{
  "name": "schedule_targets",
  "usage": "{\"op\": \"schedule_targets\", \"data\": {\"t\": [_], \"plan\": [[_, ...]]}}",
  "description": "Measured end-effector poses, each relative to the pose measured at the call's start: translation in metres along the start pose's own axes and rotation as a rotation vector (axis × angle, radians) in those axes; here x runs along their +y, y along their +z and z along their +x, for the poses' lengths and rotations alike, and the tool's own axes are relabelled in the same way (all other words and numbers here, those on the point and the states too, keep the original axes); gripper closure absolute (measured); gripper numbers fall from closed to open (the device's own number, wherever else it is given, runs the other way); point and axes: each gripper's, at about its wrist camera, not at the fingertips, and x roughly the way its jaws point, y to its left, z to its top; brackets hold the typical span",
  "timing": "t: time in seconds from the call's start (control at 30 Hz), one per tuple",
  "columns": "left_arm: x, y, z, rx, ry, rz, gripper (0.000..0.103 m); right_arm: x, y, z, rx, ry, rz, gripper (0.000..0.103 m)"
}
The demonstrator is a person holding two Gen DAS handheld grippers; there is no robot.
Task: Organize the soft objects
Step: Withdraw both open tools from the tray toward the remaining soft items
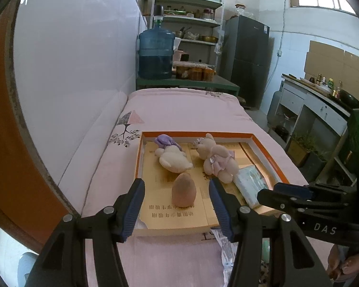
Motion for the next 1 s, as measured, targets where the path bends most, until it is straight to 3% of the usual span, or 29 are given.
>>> {"op": "schedule_targets", "data": {"t": [1.0], "plan": [[-0.017,-0.029,-0.069,-0.041,-0.023,0.044,0.047,0.026,-0.052,-0.056,-0.004,0.003,-0.027,0.062]]}}
